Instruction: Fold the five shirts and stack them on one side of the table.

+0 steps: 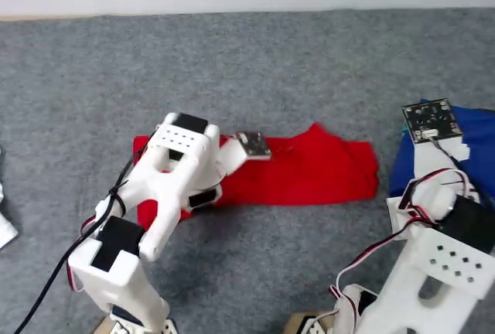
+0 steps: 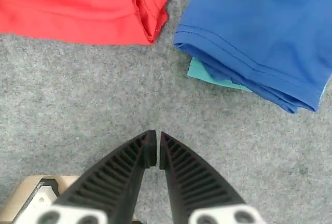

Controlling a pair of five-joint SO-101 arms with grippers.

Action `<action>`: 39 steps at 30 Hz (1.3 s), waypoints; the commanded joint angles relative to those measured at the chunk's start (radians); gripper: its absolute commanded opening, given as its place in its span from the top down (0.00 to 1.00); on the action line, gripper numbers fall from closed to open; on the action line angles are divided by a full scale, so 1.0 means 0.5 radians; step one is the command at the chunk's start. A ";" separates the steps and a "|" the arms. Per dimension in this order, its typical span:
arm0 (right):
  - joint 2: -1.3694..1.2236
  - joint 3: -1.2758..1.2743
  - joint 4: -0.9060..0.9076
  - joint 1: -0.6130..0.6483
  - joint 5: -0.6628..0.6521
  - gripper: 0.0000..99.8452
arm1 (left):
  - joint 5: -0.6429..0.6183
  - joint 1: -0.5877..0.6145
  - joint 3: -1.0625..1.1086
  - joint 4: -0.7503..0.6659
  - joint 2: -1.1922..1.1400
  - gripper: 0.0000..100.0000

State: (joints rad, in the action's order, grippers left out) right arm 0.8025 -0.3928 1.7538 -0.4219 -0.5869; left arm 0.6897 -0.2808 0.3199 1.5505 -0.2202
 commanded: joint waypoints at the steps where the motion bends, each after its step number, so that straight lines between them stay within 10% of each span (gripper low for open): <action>1: 0.035 0.009 0.075 -0.008 0.009 0.97 | 0.123 -0.086 0.155 0.037 0.028 1.00; 9: 0.029 0.009 0.075 -0.008 0.009 0.97 | 0.227 -0.371 0.483 -0.003 0.031 1.00; 39: 0.017 0.006 0.072 -0.005 0.009 0.96 | 0.123 -0.144 0.091 0.138 0.034 0.86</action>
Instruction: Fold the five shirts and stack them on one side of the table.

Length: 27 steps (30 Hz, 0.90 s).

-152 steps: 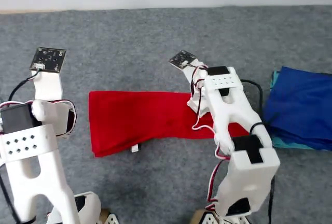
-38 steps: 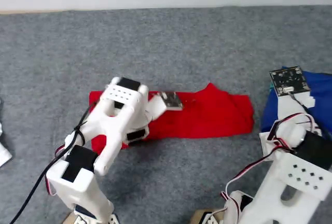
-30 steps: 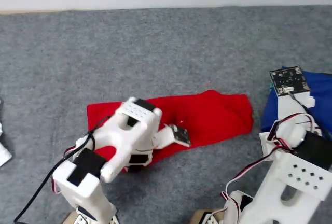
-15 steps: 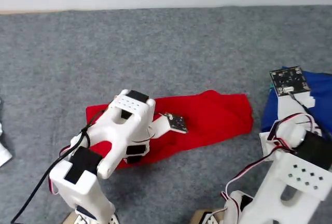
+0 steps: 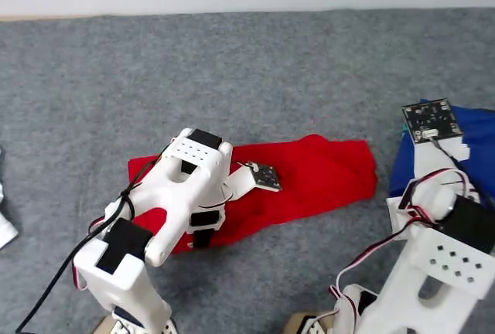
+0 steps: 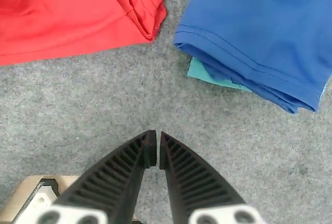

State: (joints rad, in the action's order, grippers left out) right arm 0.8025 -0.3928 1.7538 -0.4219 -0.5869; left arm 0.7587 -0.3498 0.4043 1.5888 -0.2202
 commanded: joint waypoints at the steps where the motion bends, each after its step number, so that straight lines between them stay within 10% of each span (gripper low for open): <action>1: 0.017 0.006 0.072 -0.005 0.009 0.96 | -0.015 -0.006 -0.100 0.089 0.046 0.86; 12: 0.017 0.006 0.072 -0.005 0.009 0.96 | -0.025 -0.028 -0.342 0.224 0.779 0.87; 27: 0.014 -0.006 0.078 0.361 0.028 0.97 | -1.154 -0.049 -0.388 -0.482 0.786 1.00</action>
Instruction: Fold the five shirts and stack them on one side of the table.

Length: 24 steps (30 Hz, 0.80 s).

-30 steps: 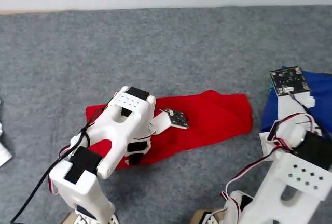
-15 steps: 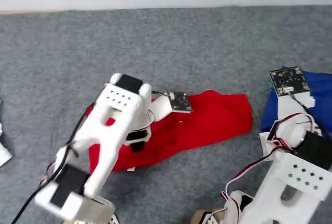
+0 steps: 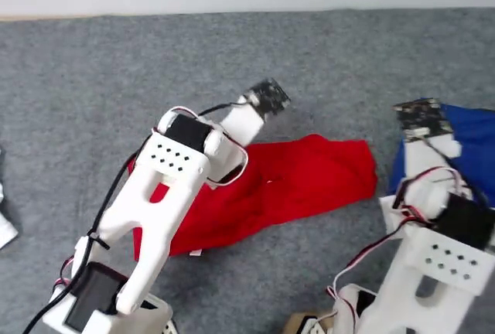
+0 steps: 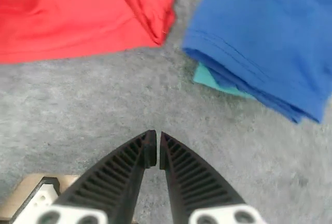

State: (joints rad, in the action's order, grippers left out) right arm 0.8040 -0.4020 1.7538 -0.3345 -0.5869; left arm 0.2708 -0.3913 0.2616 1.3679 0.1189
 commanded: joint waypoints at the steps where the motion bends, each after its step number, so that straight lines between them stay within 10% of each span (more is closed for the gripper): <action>1: 0.011 0.012 0.075 0.275 0.061 0.97 | -0.221 0.055 -0.112 -0.040 0.160 1.00; 24: -1.665 0.773 -0.207 1.631 0.620 0.99 | -0.482 1.491 -0.066 0.236 1.188 1.00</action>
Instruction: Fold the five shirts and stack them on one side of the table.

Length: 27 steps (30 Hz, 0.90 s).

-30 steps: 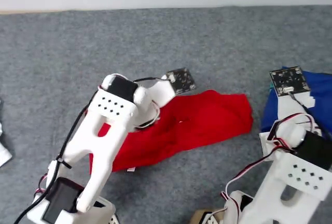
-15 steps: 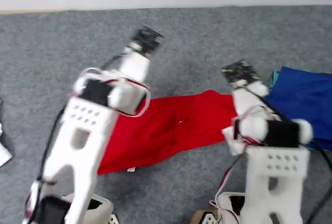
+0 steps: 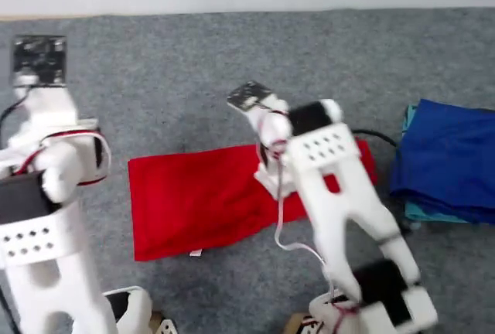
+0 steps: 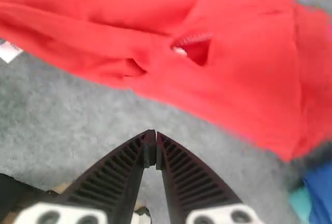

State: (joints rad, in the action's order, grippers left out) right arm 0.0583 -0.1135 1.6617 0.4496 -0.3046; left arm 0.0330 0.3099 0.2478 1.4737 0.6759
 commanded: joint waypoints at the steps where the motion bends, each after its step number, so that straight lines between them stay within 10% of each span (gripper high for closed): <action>1: -0.253 0.245 -0.023 0.078 0.071 0.99 | -0.006 0.114 -0.008 0.025 0.095 1.00; 27: -1.140 0.829 -0.232 0.333 0.061 0.99 | 0.239 0.190 0.870 -0.313 1.010 1.00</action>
State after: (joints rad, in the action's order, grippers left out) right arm -0.5232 0.2593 1.5727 0.6183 -0.2770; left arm 0.1389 0.4020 0.6851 1.3387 1.1638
